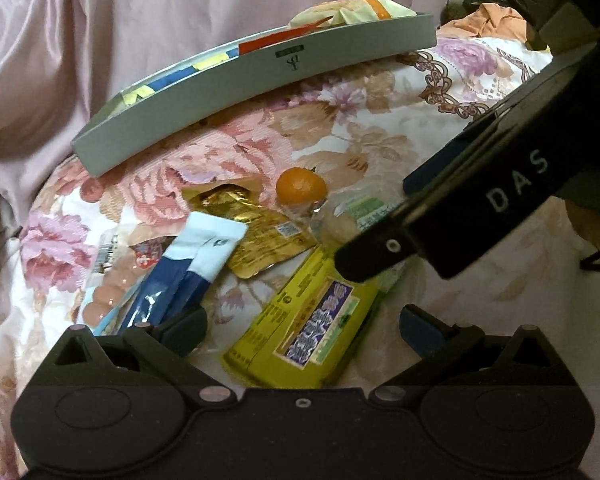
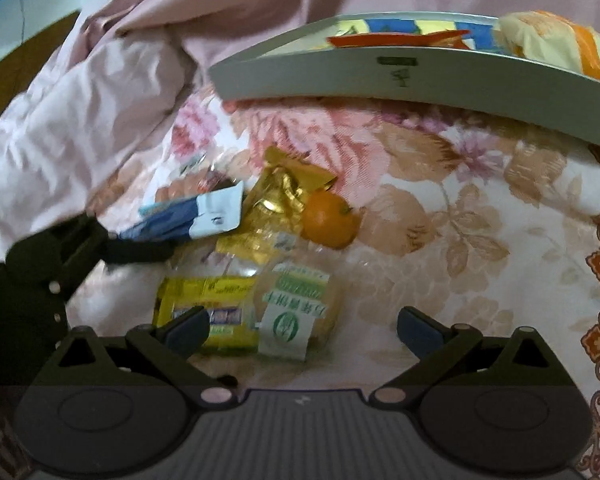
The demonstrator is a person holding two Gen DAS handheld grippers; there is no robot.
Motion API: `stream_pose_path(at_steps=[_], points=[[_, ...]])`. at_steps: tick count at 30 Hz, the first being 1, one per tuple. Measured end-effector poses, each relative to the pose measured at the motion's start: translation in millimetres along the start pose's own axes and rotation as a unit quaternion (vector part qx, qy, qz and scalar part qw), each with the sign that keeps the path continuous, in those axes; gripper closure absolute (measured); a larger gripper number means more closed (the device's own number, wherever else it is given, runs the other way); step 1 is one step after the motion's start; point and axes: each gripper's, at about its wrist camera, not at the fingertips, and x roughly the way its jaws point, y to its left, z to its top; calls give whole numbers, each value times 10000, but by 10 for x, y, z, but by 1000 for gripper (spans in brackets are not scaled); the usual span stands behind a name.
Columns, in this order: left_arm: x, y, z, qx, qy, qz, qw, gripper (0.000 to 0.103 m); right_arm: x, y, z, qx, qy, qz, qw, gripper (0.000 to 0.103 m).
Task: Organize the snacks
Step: 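Grasp yellow bar with left gripper while right gripper grasps wrapped round cake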
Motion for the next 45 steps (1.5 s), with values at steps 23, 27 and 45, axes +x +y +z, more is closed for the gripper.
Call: stream_pose_path(at_steps=[23,27,45], points=[[-10,17,54,-417,286,-395,9979,44,22,-18,32,122,-18,7,9999,48],[-56,0,31,-906,412,-193,9948,47,-1,-74,58,217,4,-91,9997,50],[-41,1,48,-1516,823,29,9850,34,-22,-117,79,-43,262,-321,9991,44]])
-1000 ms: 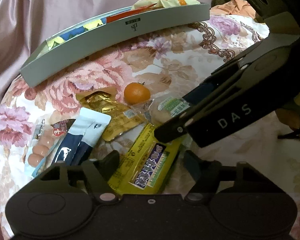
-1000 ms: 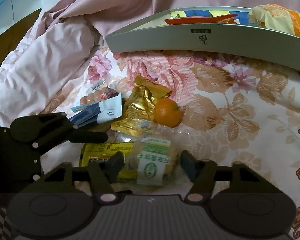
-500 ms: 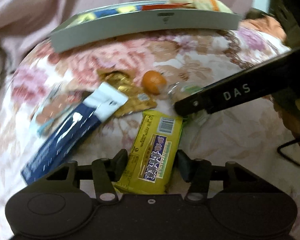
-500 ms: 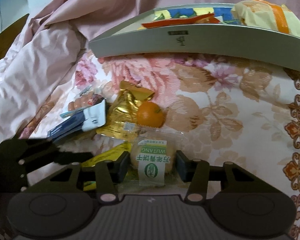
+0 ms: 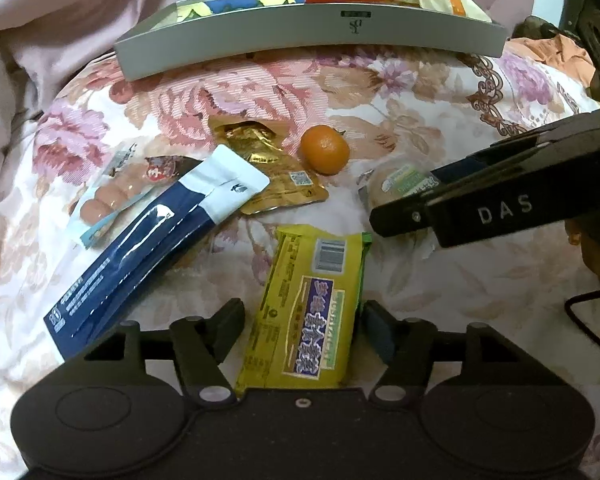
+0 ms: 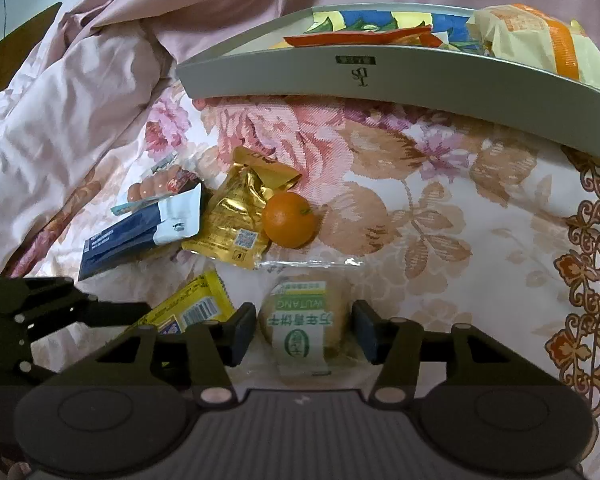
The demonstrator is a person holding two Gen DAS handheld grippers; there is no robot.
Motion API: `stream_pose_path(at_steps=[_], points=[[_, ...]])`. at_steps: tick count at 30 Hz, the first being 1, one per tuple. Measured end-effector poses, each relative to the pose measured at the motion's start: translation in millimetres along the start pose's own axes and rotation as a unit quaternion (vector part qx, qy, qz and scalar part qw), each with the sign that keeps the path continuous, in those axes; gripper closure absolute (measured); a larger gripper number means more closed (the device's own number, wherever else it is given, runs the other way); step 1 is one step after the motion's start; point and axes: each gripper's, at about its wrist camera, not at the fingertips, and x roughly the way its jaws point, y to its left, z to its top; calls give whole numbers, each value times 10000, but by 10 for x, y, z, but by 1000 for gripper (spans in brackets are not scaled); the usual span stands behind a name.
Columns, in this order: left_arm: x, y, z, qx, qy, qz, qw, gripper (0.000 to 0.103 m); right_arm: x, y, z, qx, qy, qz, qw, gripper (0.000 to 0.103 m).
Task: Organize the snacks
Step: 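Grasp yellow bar with left gripper while right gripper grasps wrapped round cake, then lift yellow bar toward tray with left gripper while right carries round cake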
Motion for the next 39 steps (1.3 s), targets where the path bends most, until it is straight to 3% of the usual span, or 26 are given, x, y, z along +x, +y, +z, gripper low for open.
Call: stream_pose_path(at_steps=[4,15,24,32,39], points=[[7,9,4,53,-17,-27,10000,33,7,25,-6,-143,29,-26,9999,43],[-39,-31,-47,46,-179,-2,9998,48,63,271,-98,-1290,184,-431,9905,39],[-110,-104,-128,-278,-347,281,9986,52,37,376,-154,-1629,29,-602,9848,48],[-304,-137,-275,-315,-490,521,9969,53,-27,595,-279,-2599,-271,-1038,9597,50],[-582,-140,-240,-270,-804,714,9938,53,-168,662,-296,-2899,-786,-1271,9453,50]])
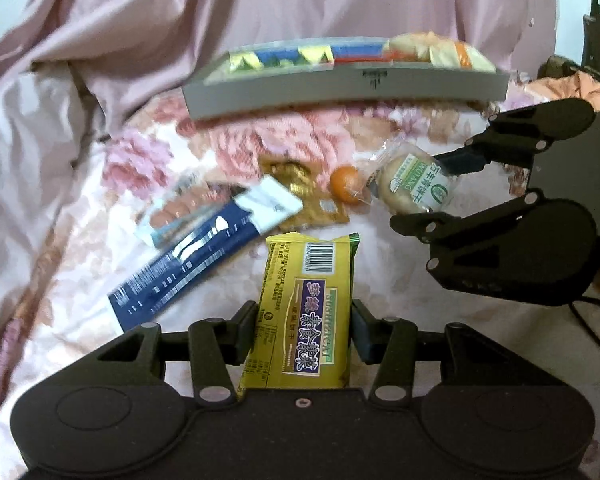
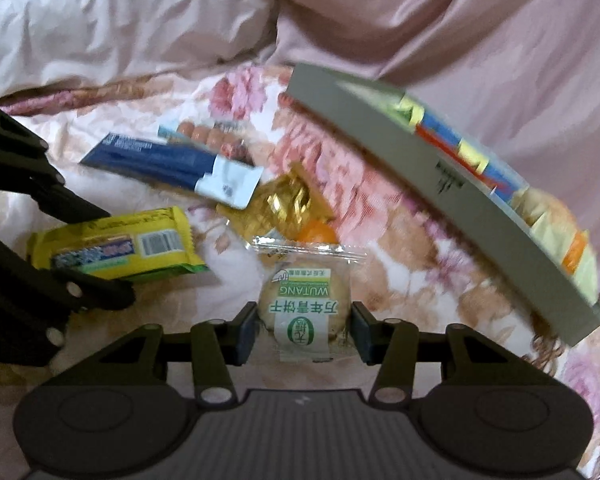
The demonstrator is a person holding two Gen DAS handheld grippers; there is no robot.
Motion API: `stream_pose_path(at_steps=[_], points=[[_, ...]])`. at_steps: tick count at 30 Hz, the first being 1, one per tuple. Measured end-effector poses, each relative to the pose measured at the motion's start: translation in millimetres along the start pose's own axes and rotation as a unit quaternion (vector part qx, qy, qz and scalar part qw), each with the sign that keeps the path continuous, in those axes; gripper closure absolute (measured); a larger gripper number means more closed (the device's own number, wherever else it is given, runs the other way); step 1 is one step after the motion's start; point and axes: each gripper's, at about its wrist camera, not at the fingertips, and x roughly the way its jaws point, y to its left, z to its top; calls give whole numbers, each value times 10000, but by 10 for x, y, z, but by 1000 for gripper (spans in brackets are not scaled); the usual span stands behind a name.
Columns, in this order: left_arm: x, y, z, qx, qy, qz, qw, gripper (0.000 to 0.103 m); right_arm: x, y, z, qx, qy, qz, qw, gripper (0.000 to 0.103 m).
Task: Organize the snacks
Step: 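Lift yellow bar toward tray with left gripper while right carries round cake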
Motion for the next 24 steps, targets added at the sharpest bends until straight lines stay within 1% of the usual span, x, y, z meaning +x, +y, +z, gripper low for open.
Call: stream_pose_path(at_steps=[6,10,14,20,24], points=[[-207,-42,234,-19,-488,103,9988,53,-198,-49,43,-14,-628,-296,9976,50],[-251,-69,454,-118,-736,164,9971,52,-329,-130,82,152,-1034,-501,9933,50],[-241,-89,688,-284,-948,102,9950,52,-407,-279,101,431,-1278,-689,9885,50],[-105,-121,1073,-438,-1238,203,9911,52,-410,-618,127,942,-1552,-898,9793,50],[30,-89,1344,-709,-1402,235,9873,52,-345,-875,147,1333,-1721,-951,9714,50]])
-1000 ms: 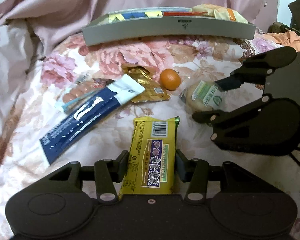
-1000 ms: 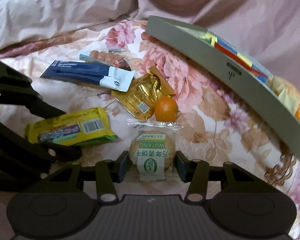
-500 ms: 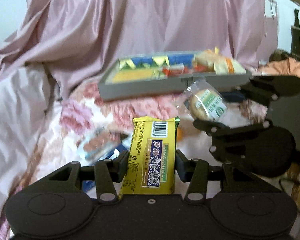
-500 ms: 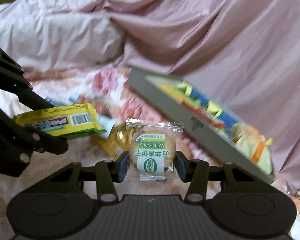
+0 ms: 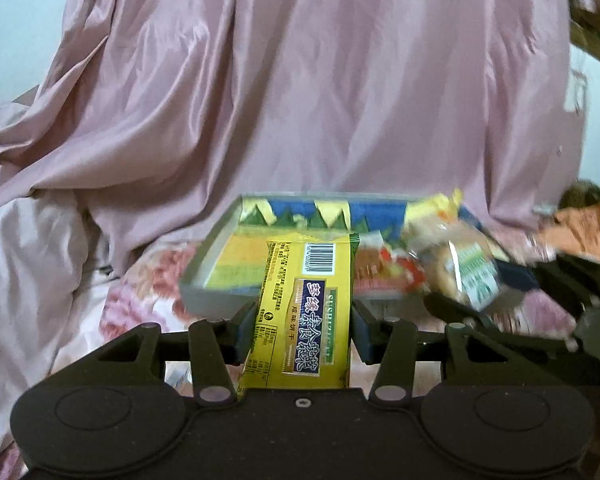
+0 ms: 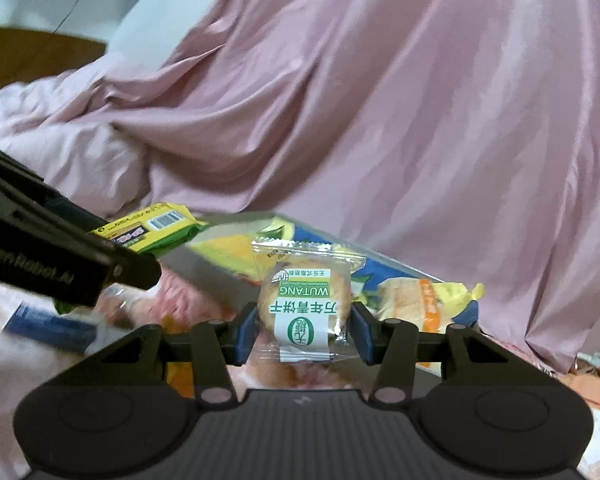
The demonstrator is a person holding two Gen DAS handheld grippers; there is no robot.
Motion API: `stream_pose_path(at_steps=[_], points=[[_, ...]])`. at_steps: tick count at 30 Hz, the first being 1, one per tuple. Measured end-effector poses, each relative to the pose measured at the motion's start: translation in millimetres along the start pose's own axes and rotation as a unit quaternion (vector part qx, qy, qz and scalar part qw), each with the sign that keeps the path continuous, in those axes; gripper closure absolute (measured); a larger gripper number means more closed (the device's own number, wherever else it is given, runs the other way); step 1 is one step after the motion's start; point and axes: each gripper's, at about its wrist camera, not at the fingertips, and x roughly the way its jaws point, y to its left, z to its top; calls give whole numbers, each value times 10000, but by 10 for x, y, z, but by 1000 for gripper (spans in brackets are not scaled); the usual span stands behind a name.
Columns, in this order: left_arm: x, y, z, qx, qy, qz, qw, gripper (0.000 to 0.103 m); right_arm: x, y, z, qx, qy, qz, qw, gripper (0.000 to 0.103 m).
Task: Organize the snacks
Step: 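Lift yellow bar toward tray with left gripper while right carries round cake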
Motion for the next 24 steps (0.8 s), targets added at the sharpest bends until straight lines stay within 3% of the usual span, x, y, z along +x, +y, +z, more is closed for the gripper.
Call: stream_pose_path(at_steps=[11,17,24], points=[[536,34,348,-790,-93,465,9957,52,277,-423,41,485,-358,-194,9980,50],[880,104,478,-1209,-45,588,9909,52,417,-411,32,480,-329,-75,9983,50],[1128,28,403,-1272,82,610,9900,52,555,-420,4,646,-167,72,9977,50]])
